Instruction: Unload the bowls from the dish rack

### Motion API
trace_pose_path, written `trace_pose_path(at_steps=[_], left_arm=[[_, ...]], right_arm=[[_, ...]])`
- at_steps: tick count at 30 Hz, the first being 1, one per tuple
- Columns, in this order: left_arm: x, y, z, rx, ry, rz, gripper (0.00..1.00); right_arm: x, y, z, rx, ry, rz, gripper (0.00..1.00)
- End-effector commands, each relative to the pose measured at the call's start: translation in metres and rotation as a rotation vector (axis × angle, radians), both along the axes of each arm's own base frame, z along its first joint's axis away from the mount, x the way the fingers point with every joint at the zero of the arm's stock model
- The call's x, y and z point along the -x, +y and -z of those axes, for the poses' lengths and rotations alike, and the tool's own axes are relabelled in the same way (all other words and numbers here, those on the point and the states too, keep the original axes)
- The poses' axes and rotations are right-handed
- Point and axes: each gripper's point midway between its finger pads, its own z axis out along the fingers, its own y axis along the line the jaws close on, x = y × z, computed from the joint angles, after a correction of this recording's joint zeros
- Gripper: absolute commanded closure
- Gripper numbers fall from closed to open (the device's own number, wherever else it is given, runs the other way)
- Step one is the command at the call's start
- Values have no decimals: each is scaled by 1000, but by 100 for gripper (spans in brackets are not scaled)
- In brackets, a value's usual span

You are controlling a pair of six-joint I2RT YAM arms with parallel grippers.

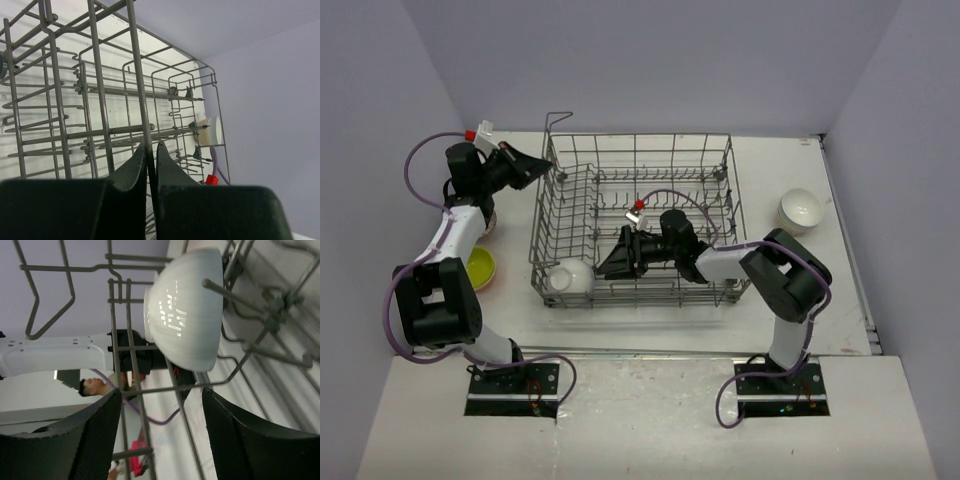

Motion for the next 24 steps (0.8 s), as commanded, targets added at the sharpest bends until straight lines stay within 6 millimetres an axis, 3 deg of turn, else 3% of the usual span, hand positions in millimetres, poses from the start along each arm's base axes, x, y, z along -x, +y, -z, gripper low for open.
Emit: trace_pose_path(at_steps=[1,8,10,11,13,24], left_arm=[[35,-2,99,-94,229,70,100],[33,-2,94,-94,215,73,100],[33,-2,93,-94,214,72,100],[33,-2,93,-93,214,73,100],[32,-3,91,-94,209,77,100],[38,4,102,-149,252,46,100]], right_arm=[[7,21,-29,-210,-31,-18,33],[14,54,-15,-193,16,-4,29],[15,55,-11,-167,5,6,29],[14,54,-19,-163,-26,31,29],[15,52,-9,-68,-79,27,29],[-2,47,-56,58,-241,21,30]])
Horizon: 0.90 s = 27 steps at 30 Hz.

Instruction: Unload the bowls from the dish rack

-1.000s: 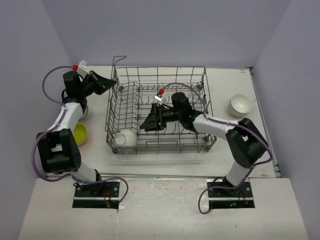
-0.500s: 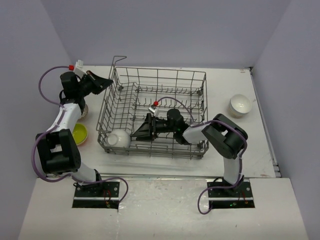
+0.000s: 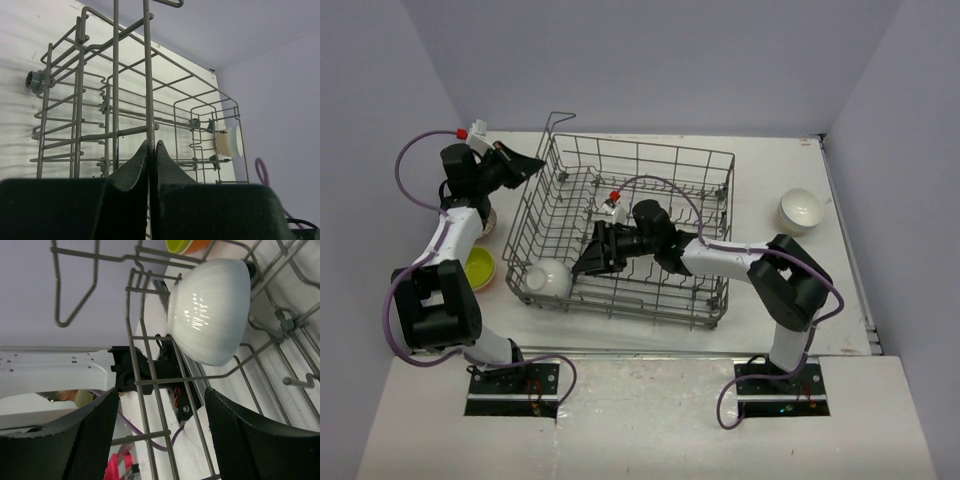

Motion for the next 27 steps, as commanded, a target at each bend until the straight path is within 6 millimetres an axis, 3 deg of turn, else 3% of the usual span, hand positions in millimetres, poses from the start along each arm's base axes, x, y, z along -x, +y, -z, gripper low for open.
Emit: trace_pose_path(at_steps=[1,5,11,12,13,14,17,20,27], left_arm=[[44,-11,101,-74,322,66,100],[45,-10,97,-98,318,67,100],[45,-11,92,-85,309,72,100],[45,-12,92,-84,308,73,100],[44,-12,90,-85,304,74,100],[44,-12,90,-85,304,75,100],[44,-12,89,-81,307,76,100],[44,-13,88,-77,306,77,100],[46,-13,89,-79,308,78,100]], right_arm=[[-9,-3,-40,37,-131,12,30],[-15,-13,-48,121,-148,47,35],[-22,-36,-22,333,-98,127,42],[-19,-41,-15,365,-84,131,46],[-14,-47,-5,401,-56,125,57],[-14,-47,-5,401,-53,126,57],[-9,-52,11,435,-20,127,84],[-12,-59,33,503,-3,148,100],[-31,-56,66,607,-18,175,100]])
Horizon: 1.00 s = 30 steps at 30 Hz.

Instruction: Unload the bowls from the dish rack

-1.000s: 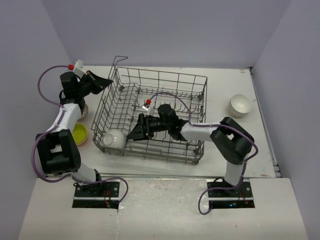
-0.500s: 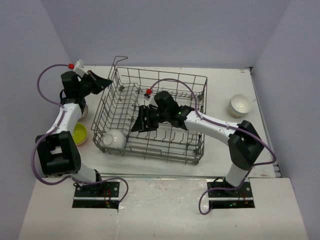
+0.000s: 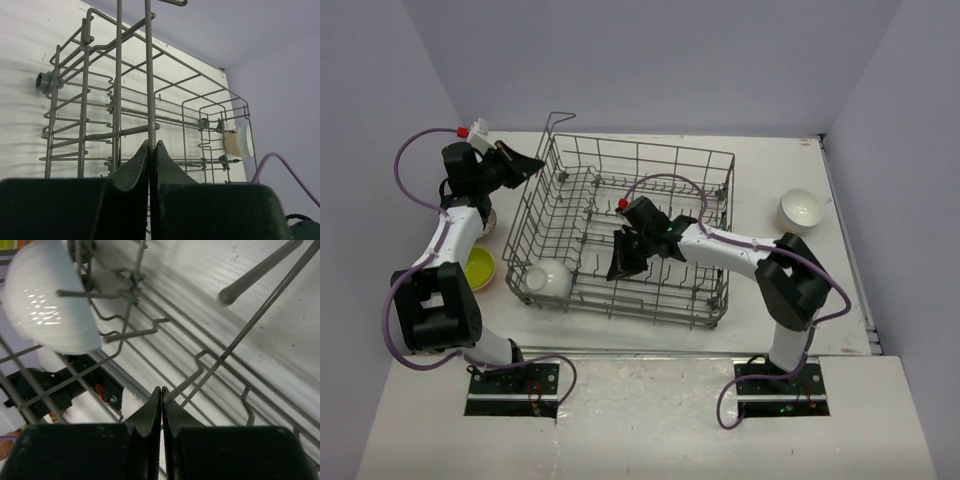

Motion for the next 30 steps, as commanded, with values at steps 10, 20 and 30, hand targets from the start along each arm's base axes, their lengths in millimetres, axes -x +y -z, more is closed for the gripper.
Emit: trace_pose_path(at_steps=[10,20,30], left_arm=[[48,-15,86,-21,317,85,100],[49,-20,90,-9,324,94,100],[47,-25,91,10,324,111,100]], right_arm=[[-63,-8,35,127,-36,106,100],[-116,-44,30,117,-42,185,100],[-122,-55,-22,65,-161,143,94]])
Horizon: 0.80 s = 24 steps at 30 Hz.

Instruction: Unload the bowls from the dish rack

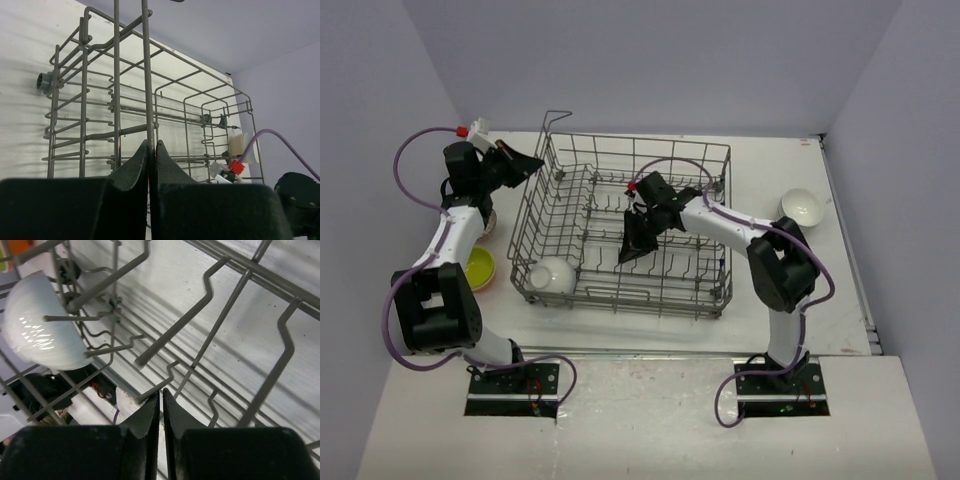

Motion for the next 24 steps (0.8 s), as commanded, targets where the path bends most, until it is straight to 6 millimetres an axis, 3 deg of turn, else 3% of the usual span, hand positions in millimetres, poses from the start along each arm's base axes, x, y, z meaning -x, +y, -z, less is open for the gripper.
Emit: trace_pose_path(at_steps=[1,6,9,13,20,21,23,24], left_arm=[[50,-27,91,38,330,136,100],[48,-27,92,43,330,138,100],[47,-28,91,54,325,132,100],[45,-34,86,65,318,138,100],[45,-38,81,70,312,139,100],[46,-38,82,70,313,139,100],[46,-39,82,74,316,139,100],[46,-39,83,75,320,138,100]], right_arm=[[-64,-29,-49,-15,-282,134,92],[-41,-34,-122,-68,-390,83,69],[-22,-20,-145,-131,-367,-12,61],[1,6,-150,-150,-366,-126,48],[19,43,-146,-189,-304,-194,48],[22,50,-136,-175,-283,-210,48],[23,58,-138,-173,-280,-233,48],[24,65,-123,-150,-259,-253,48]])
